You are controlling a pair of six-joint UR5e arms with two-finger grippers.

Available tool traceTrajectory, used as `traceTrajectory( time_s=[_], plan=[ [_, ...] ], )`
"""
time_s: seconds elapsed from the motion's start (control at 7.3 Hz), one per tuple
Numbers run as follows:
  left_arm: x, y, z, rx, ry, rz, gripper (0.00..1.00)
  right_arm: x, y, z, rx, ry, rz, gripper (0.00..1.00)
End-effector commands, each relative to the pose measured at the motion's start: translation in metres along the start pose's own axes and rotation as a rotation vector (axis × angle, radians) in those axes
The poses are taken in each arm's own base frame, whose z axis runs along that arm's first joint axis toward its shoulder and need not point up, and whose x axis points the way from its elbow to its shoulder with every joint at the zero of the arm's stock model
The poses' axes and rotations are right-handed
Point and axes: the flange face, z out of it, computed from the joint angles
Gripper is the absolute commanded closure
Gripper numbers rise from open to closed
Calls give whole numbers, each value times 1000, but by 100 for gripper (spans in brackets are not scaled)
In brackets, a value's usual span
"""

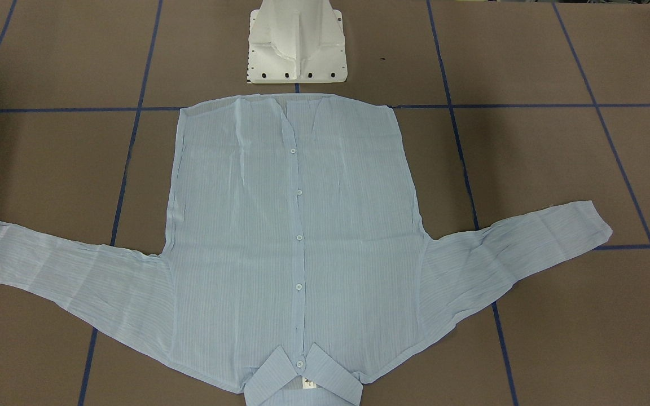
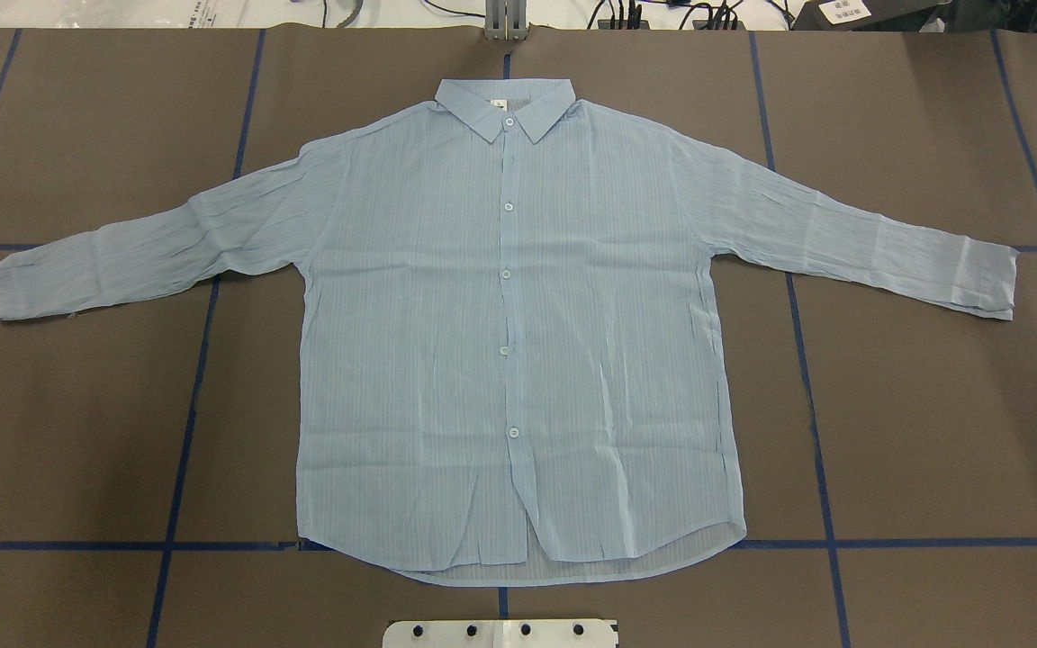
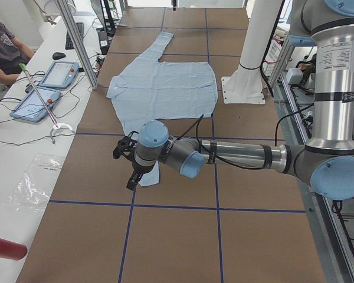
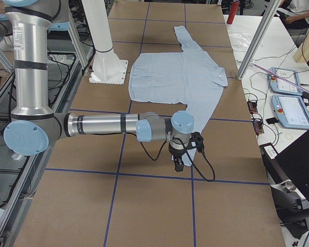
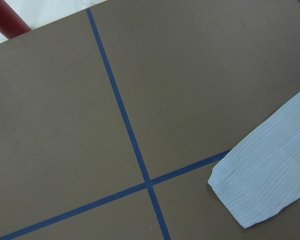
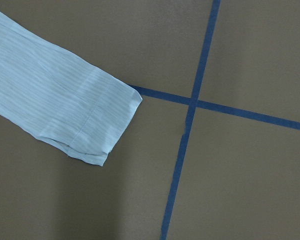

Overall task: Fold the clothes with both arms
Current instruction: 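Move the right gripper to the cuff of the sleeve nearest it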

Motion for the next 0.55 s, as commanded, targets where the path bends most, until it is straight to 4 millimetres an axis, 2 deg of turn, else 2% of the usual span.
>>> traceTrajectory(
  time_s=[0.0, 0.27, 0.41],
  plan=[
    [9, 9, -8, 15, 20, 15, 0, -1, 2, 0, 1, -12, 0, 0],
    [11, 12, -9, 17, 23, 20, 0, -7, -1, -6, 14, -13, -13, 0],
    [12, 12, -9, 16, 32, 18, 0, -2, -9, 8, -12, -17, -9, 0]
  ],
)
